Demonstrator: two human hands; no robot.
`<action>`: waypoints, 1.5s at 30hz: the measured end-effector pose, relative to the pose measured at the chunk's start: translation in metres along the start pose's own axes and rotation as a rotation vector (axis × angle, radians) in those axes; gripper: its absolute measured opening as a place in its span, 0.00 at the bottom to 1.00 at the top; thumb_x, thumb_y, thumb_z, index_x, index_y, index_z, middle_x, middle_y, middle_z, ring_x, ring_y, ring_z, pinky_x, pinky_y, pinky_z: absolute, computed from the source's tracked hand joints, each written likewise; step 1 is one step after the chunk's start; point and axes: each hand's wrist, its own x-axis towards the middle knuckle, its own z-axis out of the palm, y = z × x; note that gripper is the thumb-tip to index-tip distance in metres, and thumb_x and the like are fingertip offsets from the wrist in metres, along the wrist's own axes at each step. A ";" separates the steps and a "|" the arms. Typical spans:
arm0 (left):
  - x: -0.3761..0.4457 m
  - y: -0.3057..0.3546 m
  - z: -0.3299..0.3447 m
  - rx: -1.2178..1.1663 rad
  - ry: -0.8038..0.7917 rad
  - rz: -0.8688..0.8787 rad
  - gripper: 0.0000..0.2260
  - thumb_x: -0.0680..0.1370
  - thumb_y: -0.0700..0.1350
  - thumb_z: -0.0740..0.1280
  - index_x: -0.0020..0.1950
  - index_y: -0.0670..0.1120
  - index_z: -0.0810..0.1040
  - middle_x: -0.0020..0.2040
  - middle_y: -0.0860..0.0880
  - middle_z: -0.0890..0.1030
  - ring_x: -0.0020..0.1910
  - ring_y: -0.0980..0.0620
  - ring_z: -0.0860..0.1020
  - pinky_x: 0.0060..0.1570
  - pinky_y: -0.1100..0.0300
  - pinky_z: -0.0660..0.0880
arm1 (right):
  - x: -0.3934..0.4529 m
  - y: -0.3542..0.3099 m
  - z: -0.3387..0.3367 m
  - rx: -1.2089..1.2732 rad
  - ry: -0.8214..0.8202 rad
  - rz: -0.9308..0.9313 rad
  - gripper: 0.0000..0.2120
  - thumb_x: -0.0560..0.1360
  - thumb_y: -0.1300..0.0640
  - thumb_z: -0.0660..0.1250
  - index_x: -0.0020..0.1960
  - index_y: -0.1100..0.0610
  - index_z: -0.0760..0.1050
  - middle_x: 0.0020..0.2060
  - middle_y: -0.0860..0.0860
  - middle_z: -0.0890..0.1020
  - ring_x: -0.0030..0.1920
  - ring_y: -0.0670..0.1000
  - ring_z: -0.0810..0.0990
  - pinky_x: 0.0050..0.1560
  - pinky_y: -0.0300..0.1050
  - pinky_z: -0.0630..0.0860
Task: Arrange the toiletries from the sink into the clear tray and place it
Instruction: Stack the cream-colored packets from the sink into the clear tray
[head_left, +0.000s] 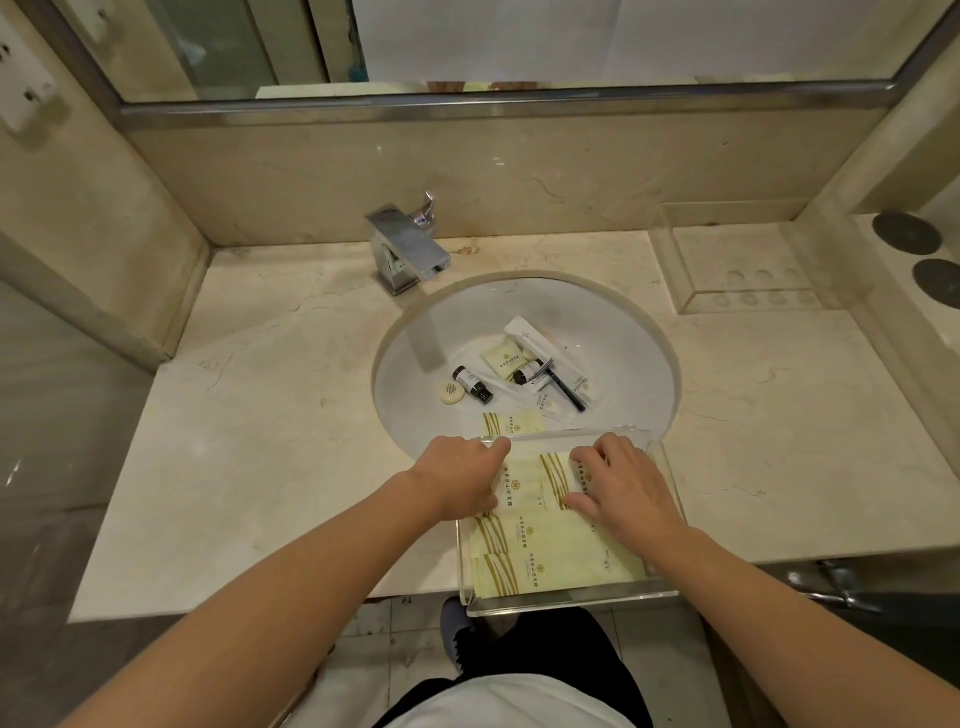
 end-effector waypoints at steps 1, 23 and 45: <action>0.000 -0.001 0.000 -0.026 0.000 -0.001 0.18 0.76 0.53 0.65 0.59 0.45 0.65 0.46 0.45 0.79 0.40 0.45 0.78 0.37 0.54 0.73 | 0.000 0.000 0.000 0.000 0.000 -0.002 0.25 0.72 0.38 0.66 0.63 0.50 0.70 0.55 0.49 0.73 0.52 0.50 0.71 0.52 0.42 0.69; 0.021 -0.044 -0.007 -0.448 0.220 -0.298 0.10 0.79 0.56 0.60 0.49 0.50 0.65 0.36 0.49 0.77 0.39 0.47 0.76 0.39 0.52 0.73 | 0.024 0.018 0.002 0.019 0.317 -0.034 0.11 0.71 0.49 0.71 0.46 0.54 0.75 0.39 0.48 0.78 0.37 0.51 0.76 0.37 0.44 0.73; 0.115 -0.072 0.013 -0.756 0.071 -0.631 0.03 0.76 0.47 0.63 0.45 0.49 0.71 0.45 0.46 0.78 0.45 0.46 0.77 0.40 0.56 0.70 | 0.155 0.038 0.000 0.494 -0.117 0.283 0.06 0.77 0.54 0.60 0.44 0.54 0.74 0.37 0.50 0.80 0.39 0.53 0.79 0.41 0.52 0.79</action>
